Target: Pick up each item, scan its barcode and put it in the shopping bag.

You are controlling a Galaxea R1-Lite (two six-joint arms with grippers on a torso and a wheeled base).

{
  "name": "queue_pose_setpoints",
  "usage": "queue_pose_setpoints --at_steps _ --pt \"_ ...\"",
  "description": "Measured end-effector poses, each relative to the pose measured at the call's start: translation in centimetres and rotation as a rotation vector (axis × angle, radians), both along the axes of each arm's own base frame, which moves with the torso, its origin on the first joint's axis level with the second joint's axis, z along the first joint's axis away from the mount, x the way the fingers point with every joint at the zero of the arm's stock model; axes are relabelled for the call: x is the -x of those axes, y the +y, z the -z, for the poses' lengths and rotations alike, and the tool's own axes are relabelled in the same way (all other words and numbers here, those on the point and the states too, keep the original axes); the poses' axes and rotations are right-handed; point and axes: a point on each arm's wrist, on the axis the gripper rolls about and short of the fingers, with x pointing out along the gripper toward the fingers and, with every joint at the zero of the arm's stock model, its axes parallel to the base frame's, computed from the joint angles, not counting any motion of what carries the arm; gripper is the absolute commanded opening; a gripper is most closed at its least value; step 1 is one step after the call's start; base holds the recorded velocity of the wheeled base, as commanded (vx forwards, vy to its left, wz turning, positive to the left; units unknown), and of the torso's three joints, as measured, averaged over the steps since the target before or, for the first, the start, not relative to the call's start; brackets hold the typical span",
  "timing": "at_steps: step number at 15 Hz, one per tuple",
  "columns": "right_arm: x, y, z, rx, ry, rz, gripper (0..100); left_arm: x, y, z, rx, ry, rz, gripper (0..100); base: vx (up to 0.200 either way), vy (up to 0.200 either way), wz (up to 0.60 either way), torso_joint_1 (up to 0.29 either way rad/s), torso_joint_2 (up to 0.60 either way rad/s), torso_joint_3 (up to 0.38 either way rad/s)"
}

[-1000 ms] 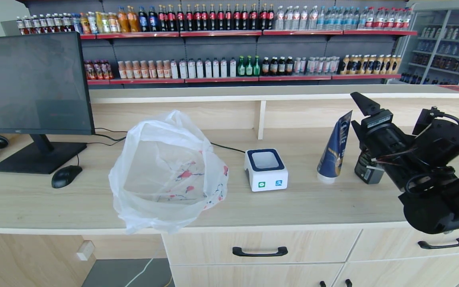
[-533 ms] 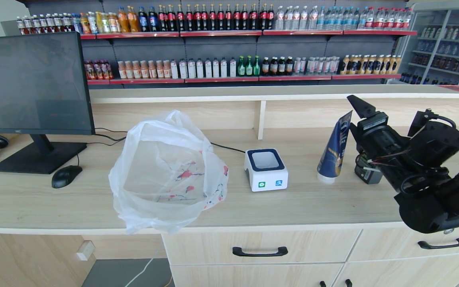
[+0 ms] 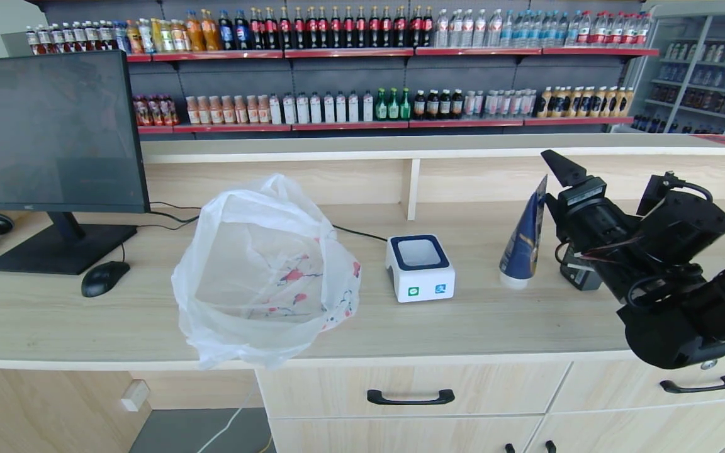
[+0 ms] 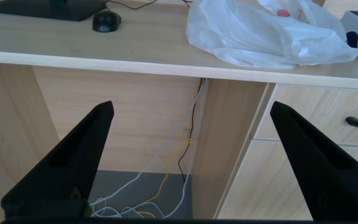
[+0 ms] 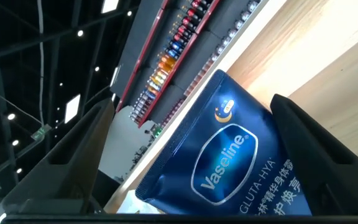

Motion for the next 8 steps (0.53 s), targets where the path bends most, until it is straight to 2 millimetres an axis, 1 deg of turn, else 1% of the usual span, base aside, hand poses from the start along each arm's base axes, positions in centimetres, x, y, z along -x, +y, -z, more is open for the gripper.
queue_pose_setpoints --at_steps 8 --pt "-0.04 0.24 0.18 0.000 0.005 -0.006 100 0.00 0.00 0.00 0.000 0.000 0.000 100 0.000 0.000 0.00 0.000 0.00 0.000"
